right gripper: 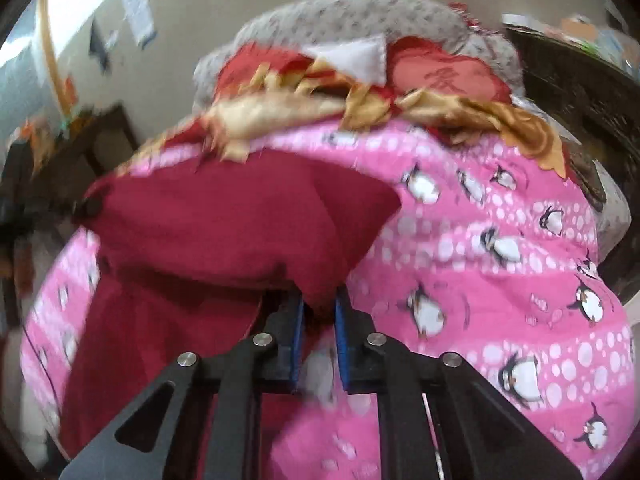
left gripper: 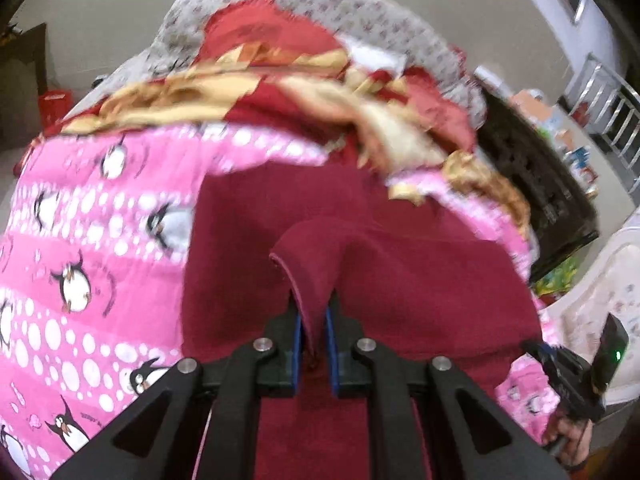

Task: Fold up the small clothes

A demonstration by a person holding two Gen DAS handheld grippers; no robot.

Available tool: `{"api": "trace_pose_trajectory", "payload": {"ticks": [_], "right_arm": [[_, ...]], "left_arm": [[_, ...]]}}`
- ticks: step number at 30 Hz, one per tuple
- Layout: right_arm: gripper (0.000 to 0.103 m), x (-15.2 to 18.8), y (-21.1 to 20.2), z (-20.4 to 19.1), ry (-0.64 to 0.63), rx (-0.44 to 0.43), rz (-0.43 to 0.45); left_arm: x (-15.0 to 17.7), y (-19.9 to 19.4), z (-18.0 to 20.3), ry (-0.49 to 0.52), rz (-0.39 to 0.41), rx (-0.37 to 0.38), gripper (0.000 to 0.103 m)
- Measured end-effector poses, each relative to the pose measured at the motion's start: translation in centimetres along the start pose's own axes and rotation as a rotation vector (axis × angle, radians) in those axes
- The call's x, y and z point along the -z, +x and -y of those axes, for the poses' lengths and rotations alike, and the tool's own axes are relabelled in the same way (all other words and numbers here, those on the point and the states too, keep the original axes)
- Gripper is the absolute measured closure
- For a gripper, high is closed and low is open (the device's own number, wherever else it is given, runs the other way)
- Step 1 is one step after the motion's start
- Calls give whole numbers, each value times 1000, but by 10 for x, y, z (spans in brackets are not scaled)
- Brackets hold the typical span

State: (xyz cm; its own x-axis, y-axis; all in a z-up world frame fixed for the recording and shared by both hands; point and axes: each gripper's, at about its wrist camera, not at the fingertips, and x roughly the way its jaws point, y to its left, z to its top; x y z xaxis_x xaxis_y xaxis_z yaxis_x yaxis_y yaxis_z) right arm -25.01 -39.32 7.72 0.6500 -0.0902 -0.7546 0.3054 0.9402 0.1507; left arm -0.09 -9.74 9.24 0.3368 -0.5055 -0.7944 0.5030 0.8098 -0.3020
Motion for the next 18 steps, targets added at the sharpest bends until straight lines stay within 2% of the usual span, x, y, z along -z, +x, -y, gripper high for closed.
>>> {"api": "trace_pose_trajectory", "payload": {"ticks": [3, 4, 6, 10, 12, 15, 18], "right_arm": [[78, 28, 26, -3, -69, 25, -176], [78, 34, 26, 1, -63, 29, -196], [76, 33, 13, 16, 1, 5, -166], [48, 7, -11, 55, 218, -42, -29], [47, -13, -3, 58, 251, -35, -2], [47, -35, 27, 50, 260, -28, -29], [47, -44, 51, 39, 241, -71, -43]], "left_arm": [[9, 22, -18, -54, -60, -24, 92], [11, 24, -23, -69, -64, -17, 92], [13, 23, -25, -65, -62, -14, 92], [8, 18, -12, -20, -33, -34, 92], [3, 16, -5, -11, -16, -34, 92], [-4, 9, 4, 16, 20, -27, 92], [-5, 10, 7, 52, 28, -92, 87]]}}
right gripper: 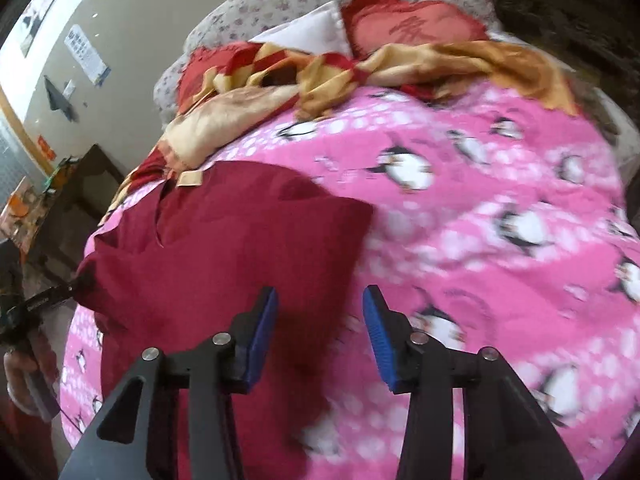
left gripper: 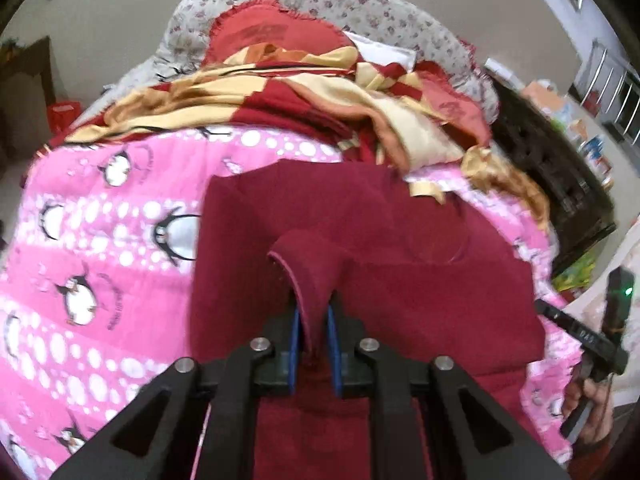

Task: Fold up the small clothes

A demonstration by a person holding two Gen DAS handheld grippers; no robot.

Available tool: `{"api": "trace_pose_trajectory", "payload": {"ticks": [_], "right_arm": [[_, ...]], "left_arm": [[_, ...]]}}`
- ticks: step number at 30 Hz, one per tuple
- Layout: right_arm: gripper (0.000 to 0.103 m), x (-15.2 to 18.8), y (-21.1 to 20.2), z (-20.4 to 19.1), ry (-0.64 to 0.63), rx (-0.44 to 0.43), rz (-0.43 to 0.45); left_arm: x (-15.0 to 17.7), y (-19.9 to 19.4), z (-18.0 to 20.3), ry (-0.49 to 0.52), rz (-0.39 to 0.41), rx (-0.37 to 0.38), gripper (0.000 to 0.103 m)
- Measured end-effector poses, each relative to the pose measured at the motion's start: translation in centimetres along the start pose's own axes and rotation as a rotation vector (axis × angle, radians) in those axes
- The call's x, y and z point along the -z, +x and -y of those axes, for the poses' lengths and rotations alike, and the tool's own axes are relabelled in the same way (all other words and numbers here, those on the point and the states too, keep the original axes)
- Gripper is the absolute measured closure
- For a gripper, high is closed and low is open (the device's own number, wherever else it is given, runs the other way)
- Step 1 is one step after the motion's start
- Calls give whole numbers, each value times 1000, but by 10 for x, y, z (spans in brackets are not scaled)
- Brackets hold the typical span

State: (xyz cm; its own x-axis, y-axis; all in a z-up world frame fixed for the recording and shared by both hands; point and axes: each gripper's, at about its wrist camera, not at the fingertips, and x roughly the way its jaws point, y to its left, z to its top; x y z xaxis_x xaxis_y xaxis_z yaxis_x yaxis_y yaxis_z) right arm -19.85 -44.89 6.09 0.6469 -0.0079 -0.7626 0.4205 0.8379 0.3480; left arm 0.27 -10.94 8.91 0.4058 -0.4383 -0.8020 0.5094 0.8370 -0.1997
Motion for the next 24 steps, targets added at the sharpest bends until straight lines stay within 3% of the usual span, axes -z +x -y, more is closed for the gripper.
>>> {"api": "trace_pose_trajectory", "payload": {"ticks": [1, 3, 6, 8, 10, 13, 16, 20, 24], "right_arm": [[47, 2, 5, -5, -33, 20, 0], [47, 5, 31, -10, -112, 141, -52], [47, 7, 28, 5, -22, 102, -60], [48, 6, 10, 5, -22, 142, -29], [48, 13, -11, -7, -63, 88, 10], [52, 29, -18, -30, -175, 27, -7], [53, 56, 2, -47, -324, 144, -67], [53, 59, -5, -42, -297, 134, -86], [53, 40, -30, -39, -234, 99, -15]], "left_arm": [[3, 5, -3, 4, -16, -32, 84], [11, 17, -15, -17, -68, -65, 81], [26, 25, -38, -82, -108, -74, 76], [30, 20, -48, -127, -93, -28, 71], [29, 14, -52, -143, -71, -51, 56], [26, 1, -47, -139, -8, -82, 55], [25, -4, -38, -130, 9, -50, 55], [23, -6, -20, -70, 29, -60, 55], [25, 10, -15, -46, 11, -71, 54]]}}
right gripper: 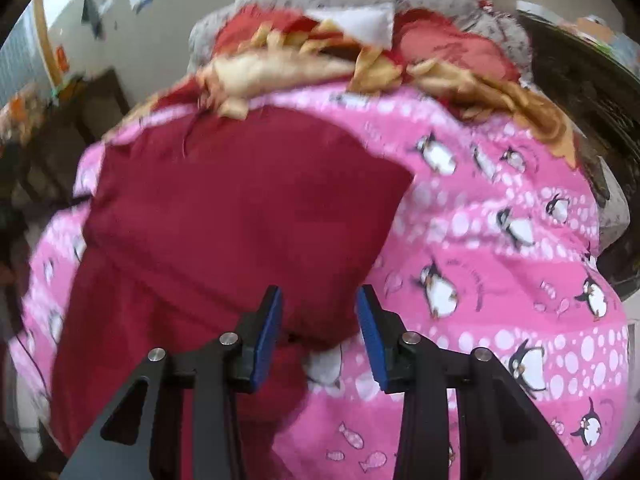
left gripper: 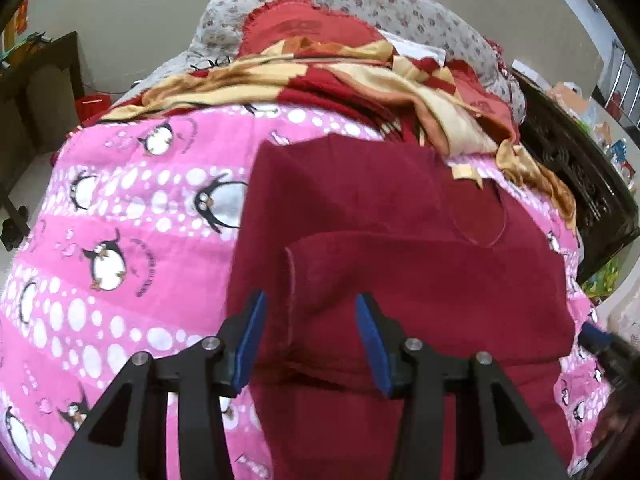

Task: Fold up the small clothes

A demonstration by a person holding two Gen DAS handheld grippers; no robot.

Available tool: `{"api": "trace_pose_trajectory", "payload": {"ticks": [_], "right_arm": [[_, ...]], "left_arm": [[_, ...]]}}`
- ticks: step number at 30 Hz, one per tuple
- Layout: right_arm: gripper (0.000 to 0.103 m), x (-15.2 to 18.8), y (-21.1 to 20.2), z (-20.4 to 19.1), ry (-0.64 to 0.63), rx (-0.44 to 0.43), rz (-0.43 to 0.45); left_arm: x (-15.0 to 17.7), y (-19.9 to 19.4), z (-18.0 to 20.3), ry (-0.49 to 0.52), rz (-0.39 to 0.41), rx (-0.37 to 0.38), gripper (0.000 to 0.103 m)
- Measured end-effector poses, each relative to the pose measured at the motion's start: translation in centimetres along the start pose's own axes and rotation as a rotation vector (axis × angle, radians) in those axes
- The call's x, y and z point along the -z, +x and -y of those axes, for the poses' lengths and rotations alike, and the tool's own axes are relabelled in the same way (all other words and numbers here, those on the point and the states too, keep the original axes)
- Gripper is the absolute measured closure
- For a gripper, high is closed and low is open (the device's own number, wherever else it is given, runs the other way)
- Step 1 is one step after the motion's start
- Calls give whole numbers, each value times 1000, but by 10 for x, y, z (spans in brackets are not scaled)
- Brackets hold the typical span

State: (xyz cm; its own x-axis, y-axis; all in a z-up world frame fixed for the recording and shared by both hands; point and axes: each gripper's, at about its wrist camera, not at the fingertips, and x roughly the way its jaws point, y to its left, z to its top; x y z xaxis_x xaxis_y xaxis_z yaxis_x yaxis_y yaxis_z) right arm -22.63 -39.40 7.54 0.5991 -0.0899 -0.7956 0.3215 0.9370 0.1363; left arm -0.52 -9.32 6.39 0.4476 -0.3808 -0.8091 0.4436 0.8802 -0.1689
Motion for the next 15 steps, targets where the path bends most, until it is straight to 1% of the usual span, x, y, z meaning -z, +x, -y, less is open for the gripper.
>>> {"api": "trace_pose_trajectory", "payload": {"ticks": [3, 5, 6, 7, 8, 9, 12, 15], "right_arm": [[53, -12, 4, -8, -3, 6, 23], [53, -21, 19, -11, -4, 20, 34], [53, -24, 30, -12, -3, 32, 19], [53, -26, 51, -10, 11, 63, -35], [53, -24, 63, -8, 26, 71, -66], [53, -24, 67, -6, 41, 71, -51], [53, -27, 54, -1, 83, 42, -33], [53, -20, 31, 2, 97, 23, -11]], "left_arm": [[2, 25, -2, -8, -39, -30, 54], [1, 40, -3, -11, -64, -43, 54], [1, 44, -4, -10, -69, -47, 54], [-1, 46, -3, -10, -67, -52, 54], [-3, 46, -2, -8, -69, -56, 53], [-4, 46, -2, -6, -75, -58, 53], [-3, 39, -4, -9, -74, -46, 53], [5, 25, -7, -10, -59, -42, 53]]}}
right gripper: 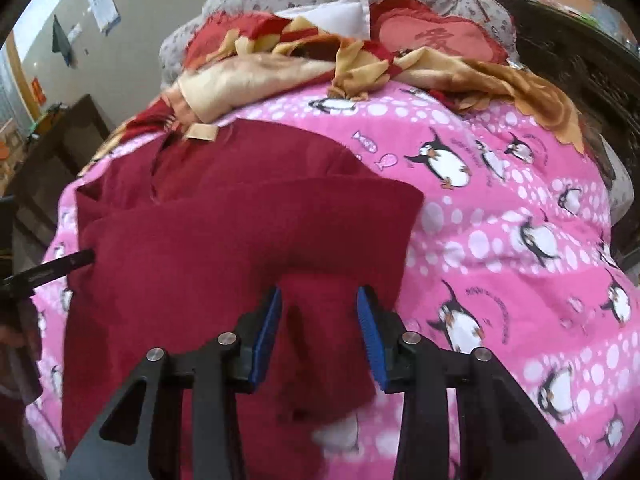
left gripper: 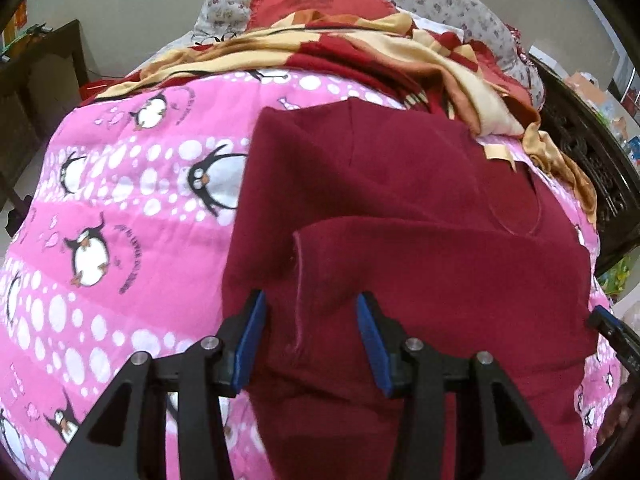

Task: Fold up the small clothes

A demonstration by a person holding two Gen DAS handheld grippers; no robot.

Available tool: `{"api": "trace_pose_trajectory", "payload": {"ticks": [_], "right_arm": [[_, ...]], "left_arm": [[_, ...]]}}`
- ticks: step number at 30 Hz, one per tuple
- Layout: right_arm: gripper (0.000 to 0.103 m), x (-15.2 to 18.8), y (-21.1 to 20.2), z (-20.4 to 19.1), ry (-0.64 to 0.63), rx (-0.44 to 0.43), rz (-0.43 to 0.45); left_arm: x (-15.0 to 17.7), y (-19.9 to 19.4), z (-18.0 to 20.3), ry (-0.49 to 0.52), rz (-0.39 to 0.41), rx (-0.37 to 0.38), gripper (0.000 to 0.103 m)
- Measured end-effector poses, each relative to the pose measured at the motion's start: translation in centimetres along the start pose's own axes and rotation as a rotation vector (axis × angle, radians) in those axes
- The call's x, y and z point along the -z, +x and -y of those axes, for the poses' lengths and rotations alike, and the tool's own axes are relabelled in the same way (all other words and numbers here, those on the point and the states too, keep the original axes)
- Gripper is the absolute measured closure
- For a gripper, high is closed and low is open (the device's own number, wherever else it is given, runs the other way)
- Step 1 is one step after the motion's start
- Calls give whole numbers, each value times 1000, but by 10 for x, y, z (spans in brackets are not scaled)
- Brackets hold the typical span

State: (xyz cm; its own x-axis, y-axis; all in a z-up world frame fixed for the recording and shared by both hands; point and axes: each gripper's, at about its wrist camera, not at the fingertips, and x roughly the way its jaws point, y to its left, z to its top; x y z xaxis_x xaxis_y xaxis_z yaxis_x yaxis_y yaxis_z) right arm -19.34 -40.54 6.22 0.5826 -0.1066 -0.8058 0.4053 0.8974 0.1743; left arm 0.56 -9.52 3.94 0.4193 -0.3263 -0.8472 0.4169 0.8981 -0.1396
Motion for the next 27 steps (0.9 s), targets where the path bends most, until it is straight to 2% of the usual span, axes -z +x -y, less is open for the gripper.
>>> {"api": "trace_pose_trajectory", "payload": {"ticks": [2, 4, 7, 8, 11, 16, 19, 27], "right_arm": [[53, 8, -14, -1, -21, 0, 11], [53, 17, -18, -2, -27, -5, 5], [52, 32, 6, -2, -46, 31, -75], [49, 33, 11, 1, -45, 36, -82], [49, 29, 5, 12, 39, -20, -86], [46, 41, -45, 23, 95, -122, -15], [44, 64, -66, 27, 89, -154, -28], [44, 118, -77, 23, 89, -187, -101]], "left_arm": [[8, -9, -2, -9, 13, 7, 53], [16, -17, -2, -17, 22, 15, 46], [30, -24, 0, -28, 15, 37, 39], [37, -26, 1, -27, -3, 53, 39], [53, -37, -2, -28, -36, 89, 39], [88, -63, -16, -26, -48, 136, 28], [110, -75, -25, -22, -78, 129, 28], [154, -94, -29, 9, -118, 79, 28]]}}
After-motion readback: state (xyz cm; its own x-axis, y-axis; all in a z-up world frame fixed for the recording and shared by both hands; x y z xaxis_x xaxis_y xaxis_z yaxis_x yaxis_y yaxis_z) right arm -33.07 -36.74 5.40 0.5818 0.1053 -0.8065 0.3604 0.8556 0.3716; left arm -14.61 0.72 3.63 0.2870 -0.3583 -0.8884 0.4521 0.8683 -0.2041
